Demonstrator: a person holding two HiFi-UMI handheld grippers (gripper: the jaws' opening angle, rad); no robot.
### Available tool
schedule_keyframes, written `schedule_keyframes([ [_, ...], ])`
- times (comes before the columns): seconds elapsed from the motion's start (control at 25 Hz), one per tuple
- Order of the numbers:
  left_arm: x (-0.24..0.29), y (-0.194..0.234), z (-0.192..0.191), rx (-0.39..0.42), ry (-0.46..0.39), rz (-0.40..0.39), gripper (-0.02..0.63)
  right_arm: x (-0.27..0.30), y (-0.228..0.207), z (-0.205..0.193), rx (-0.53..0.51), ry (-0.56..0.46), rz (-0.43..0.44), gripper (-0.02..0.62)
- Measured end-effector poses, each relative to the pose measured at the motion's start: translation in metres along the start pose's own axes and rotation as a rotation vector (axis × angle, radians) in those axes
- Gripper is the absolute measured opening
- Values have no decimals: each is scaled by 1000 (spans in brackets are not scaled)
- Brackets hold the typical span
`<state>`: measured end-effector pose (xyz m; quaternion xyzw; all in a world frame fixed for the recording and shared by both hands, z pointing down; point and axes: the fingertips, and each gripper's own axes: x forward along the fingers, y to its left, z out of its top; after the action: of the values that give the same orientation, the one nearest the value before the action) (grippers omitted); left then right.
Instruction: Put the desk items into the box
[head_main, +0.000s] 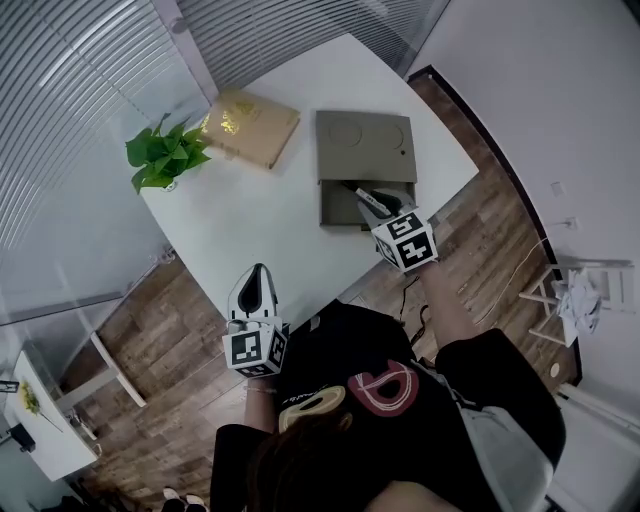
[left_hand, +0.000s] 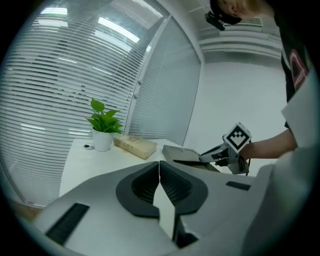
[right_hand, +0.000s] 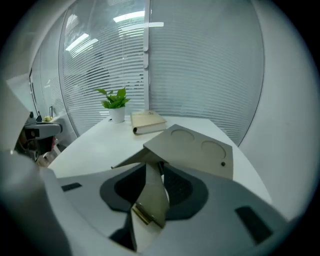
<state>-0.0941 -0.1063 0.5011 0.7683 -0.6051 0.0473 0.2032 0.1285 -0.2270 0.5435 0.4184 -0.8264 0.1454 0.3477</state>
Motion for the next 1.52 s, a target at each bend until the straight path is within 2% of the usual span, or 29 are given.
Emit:
schedule_keyframes([
  [0.12,0,-7,3,4,-10,-21,18,-14,10,7,43,-92,-30,118],
  [0.24,-2,-14,7,7,-28,-45,17,-24,27,10,47,-162,-26,118],
  [0.52,-12,-31,15,29,-60,-99,18,-50,61,2,13,-234,-51,118],
  [0.68,-19,-37,16,35,-65,-117,17,-66,75,0,66,-319,-88,111],
  [0.88,-23,-54,10,60,-41,-188,17,-82,89,-10,107,-377,-143,92],
  [1.0,-25,-62,10,61,-52,-208,17,-89,97,-17,107,-397,-172,71],
  [1.24,-30,-74,-4,89,2,-273,17,-101,114,-33,170,-425,-200,12],
  [1.52,-35,-78,-8,95,1,-300,17,-108,120,-38,182,-419,-231,9],
])
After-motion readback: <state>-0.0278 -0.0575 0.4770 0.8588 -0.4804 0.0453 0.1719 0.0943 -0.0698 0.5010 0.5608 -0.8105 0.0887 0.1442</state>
